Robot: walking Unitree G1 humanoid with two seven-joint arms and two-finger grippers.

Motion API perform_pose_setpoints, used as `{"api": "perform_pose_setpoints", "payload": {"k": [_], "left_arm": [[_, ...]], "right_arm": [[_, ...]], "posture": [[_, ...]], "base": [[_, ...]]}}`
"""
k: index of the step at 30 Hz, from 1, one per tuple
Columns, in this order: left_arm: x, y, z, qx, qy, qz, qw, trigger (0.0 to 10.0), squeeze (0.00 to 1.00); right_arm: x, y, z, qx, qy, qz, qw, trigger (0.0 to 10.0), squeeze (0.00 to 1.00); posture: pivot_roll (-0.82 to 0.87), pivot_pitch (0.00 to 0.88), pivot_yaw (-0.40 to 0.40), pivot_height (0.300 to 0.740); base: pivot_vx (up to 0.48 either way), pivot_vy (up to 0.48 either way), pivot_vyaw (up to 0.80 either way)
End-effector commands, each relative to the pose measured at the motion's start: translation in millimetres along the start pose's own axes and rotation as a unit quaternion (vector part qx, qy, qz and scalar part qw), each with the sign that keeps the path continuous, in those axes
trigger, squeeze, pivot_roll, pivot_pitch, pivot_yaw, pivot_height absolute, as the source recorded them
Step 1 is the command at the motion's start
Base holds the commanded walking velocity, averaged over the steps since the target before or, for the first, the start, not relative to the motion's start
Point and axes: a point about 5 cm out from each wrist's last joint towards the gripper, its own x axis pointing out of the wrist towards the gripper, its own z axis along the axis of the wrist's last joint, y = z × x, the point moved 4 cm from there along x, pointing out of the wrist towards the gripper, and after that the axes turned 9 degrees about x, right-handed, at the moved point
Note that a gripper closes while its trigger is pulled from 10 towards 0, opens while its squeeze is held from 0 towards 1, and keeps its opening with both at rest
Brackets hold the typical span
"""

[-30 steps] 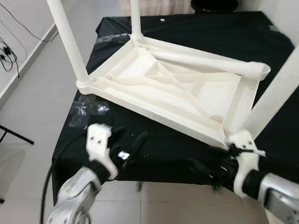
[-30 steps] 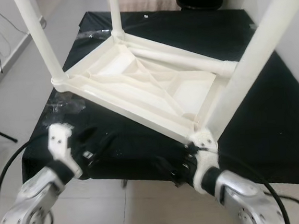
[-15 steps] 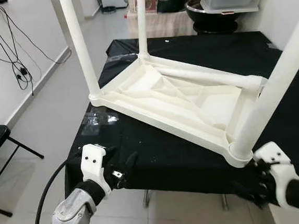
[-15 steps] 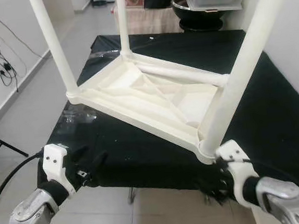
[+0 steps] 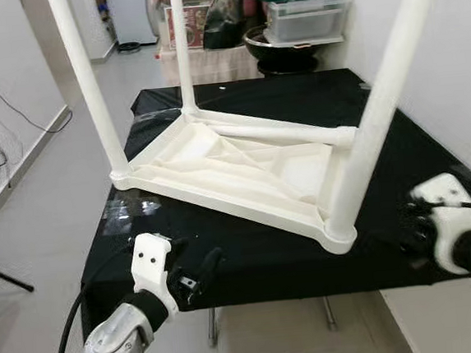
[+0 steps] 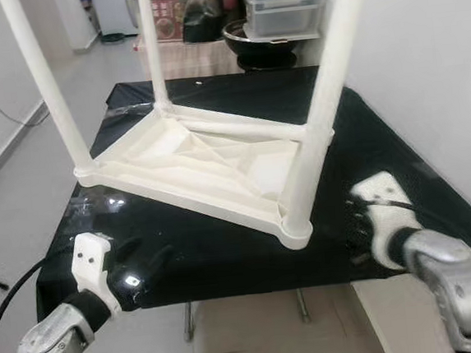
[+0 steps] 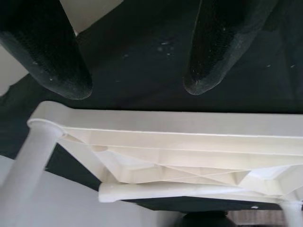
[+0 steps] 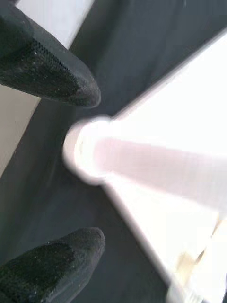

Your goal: Building children table

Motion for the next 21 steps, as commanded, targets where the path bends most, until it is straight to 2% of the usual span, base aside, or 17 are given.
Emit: {"api": "perform_pose_setpoints", "payload": {"k": [1,2,3,4,5,6,8,9,10,11,12,17,21], "left_arm": [[-2.0,-0.5,0,0.006,0.005,-0.001,1.000,10.0,0.00],[-2.0,-0.5,0,0.006,0.005,-0.001,1.000,10.0,0.00],[-2.1,-0.7,0,0.006,0.005,0.000,1.000,10.0,0.00],[-2.1,-0.7,0,0.006,0.005,0.000,1.000,10.0,0.00],[-2.2,-0.8,0,0.007,0.005,0.000,1.000,10.0,0.00],[-2.2,-0.8,0,0.007,0.005,0.000,1.000,10.0,0.00],[-2.0,-0.3,0,0.010,0.006,0.004,1.000,10.0,0.00],[-2.0,-0.3,0,0.010,0.006,0.004,1.000,10.0,0.00],[-1.9,-0.2,0,0.011,0.006,0.006,1.000,10.0,0.00],[-2.1,-0.3,1,0.014,0.006,0.010,1.000,10.0,0.00],[-2.3,0.2,1,0.015,0.006,0.012,1.000,10.0,0.00],[-4.0,1.5,1,0.016,0.006,0.017,1.000,10.0,0.00],[-6.1,-0.4,-1,0.013,0.009,0.016,1.000,10.0,0.00]], "right_arm": [[7.8,21.5,13,-0.011,-0.028,0.047,0.998,10.0,0.00],[7.8,21.5,13,-0.011,-0.028,0.047,0.998,10.0,0.00],[11.2,28.6,17,-0.010,-0.036,0.061,0.997,10.0,0.00],[11.2,28.6,17,-0.010,-0.036,0.061,0.997,10.0,0.00],[17.0,38.4,25,-0.013,-0.052,0.081,0.995,10.0,0.00],[17.0,38.4,25,-0.013,-0.052,0.081,0.995,10.0,0.00],[32.5,47.6,38,-0.007,-0.073,0.085,0.994,10.0,0.00],[32.5,47.6,38,-0.007,-0.073,0.085,0.994,10.0,0.00],[41.2,46.3,40,-0.007,-0.074,0.069,0.995,10.0,0.00],[55.3,31.8,36,0.014,-0.056,0.011,0.998,10.0,0.00],[58.4,25.6,34,0.020,-0.048,-0.008,0.999,10.0,0.00],[57.7,16.0,27,0.026,-0.032,-0.023,0.999,10.0,0.00],[37.4,33.4,23,0.035,-0.014,0.091,0.995,10.0,0.00]], "posture": [[-0.04,0.055,-0.014,0.740],[-0.04,0.055,-0.014,0.740],[-0.04,0.055,-0.014,0.740],[-0.04,0.055,-0.014,0.740],[-0.04,0.056,-0.013,0.740],[-0.04,0.056,-0.013,0.740],[-0.04,0.056,-0.015,0.740],[-0.04,0.056,-0.015,0.740],[-0.03,0.057,-0.017,0.740],[-0.02,0.058,-0.026,0.740],[-0.02,0.058,-0.026,0.740],[-0.02,0.062,-0.028,0.740],[-0.02,0.072,-0.027,0.740]], "base": [[0.000,0.000,0.00],[0.000,0.000,0.00],[0.000,0.000,0.00],[0.000,0.000,0.00],[0.000,0.000,0.00],[0.000,0.000,0.00],[0.000,0.000,0.00],[0.000,0.000,0.00],[0.000,0.000,0.00],[0.000,0.000,0.00],[0.000,0.000,0.00],[0.000,0.000,0.00],[0.000,0.000,0.00]]}}
